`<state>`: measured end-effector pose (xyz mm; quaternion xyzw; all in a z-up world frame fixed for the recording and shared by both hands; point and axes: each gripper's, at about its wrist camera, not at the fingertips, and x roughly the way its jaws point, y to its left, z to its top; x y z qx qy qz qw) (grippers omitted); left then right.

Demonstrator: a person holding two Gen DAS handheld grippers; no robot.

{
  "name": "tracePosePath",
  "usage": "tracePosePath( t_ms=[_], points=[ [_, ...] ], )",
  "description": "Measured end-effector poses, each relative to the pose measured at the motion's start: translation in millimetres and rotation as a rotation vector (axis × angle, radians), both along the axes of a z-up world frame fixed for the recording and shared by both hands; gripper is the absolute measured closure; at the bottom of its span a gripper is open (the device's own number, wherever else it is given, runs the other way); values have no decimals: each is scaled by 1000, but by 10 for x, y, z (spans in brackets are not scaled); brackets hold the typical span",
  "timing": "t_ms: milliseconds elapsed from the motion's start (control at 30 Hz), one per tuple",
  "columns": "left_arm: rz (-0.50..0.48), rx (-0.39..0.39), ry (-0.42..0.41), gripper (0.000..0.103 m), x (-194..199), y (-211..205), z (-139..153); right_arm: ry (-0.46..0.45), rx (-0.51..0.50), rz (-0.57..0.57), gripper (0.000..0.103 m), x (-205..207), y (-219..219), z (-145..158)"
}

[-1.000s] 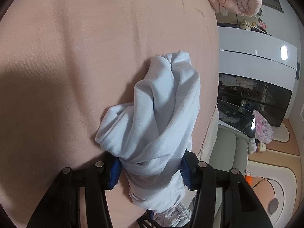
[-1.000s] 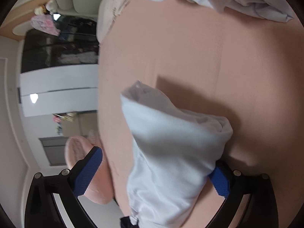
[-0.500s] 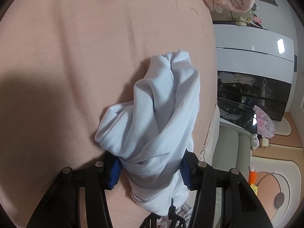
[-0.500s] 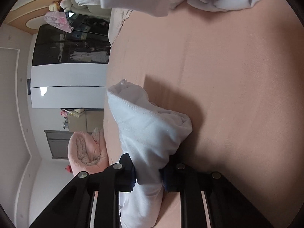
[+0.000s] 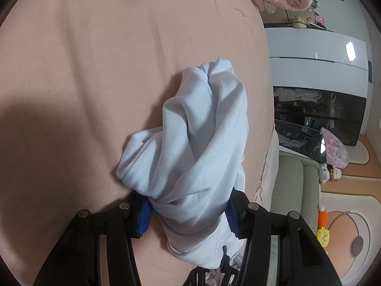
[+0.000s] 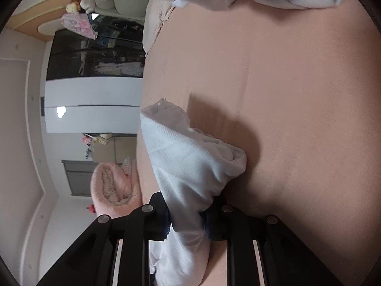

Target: Fold clothes

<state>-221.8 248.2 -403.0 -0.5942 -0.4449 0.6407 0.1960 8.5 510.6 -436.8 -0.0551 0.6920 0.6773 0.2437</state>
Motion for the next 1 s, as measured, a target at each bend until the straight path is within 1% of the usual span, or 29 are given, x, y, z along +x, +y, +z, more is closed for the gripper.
tracePosePath(
  t_ms=[67,133,333,433,500,567,667,700,733,767,800,900,1000],
  points=[
    [-6,-5,7,55,3,5,4,-35,20,19,86,-15,4,26],
    [-9,-7,11,55,-1,16,9,-91,55,34,86,-36,-23,84],
    [-16,6,9,55,-18,26,-7,-234,123,40,85,-108,-42,289],
    [-28,2,16,55,-18,28,-8,-321,191,72,85,-172,-22,421],
    [-45,-14,26,55,-14,22,-1,-389,254,98,85,-201,-53,500],
    [-82,-51,49,55,-22,54,38,-496,367,144,85,-302,-118,645],
    [-128,-110,81,56,-20,103,98,-628,540,200,85,-477,-280,840],
    [-138,-128,89,61,-14,116,111,-672,598,219,85,-536,-335,904],
    [-142,-138,92,63,-8,118,116,-715,655,238,85,-594,-389,969],
    [-135,-130,84,67,-4,98,102,-759,713,256,85,-653,-444,1033],
    [-128,-123,77,69,0,77,87,-802,772,275,85,-711,-499,1098],
    [-103,-77,46,72,5,6,15,-887,952,331,85,-871,-723,1245],
    [-90,-35,24,72,7,-19,-40,-949,1118,390,85,-1038,-955,1375]
  ],
)
